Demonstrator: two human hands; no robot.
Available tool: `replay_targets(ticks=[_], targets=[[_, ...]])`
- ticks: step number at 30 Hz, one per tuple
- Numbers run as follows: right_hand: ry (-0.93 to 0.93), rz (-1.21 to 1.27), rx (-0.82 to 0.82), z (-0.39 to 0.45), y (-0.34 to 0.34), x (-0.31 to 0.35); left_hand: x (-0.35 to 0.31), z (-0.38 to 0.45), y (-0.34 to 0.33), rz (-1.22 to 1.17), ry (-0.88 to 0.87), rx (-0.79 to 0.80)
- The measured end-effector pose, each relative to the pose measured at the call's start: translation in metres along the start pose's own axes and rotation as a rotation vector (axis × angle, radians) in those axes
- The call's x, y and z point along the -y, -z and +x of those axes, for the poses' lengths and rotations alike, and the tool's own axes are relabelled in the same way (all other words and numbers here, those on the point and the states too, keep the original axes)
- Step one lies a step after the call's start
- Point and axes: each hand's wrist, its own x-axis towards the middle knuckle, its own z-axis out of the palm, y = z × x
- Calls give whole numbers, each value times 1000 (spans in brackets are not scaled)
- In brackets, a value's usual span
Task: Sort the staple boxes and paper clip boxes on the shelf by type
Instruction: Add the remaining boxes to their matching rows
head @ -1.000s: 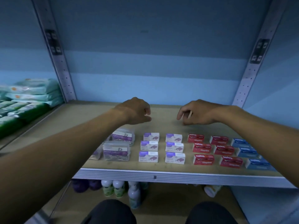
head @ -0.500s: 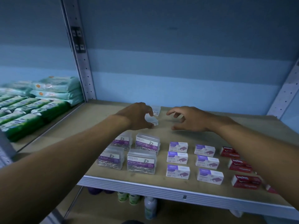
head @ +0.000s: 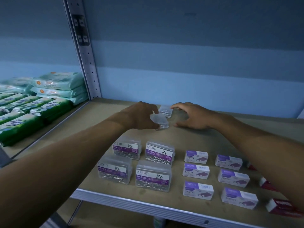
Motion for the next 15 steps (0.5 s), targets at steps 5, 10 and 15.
replay_targets(ticks=[5,10,15], targets=[[9,0,-5,19,-5,3,15,12,1,-17,7,41],[26,-3,-10,32,-7,4,18,23,-5,-4,-32,97],[49,-6,2,42,-7,3,22,34,-11,-65,-28,72]])
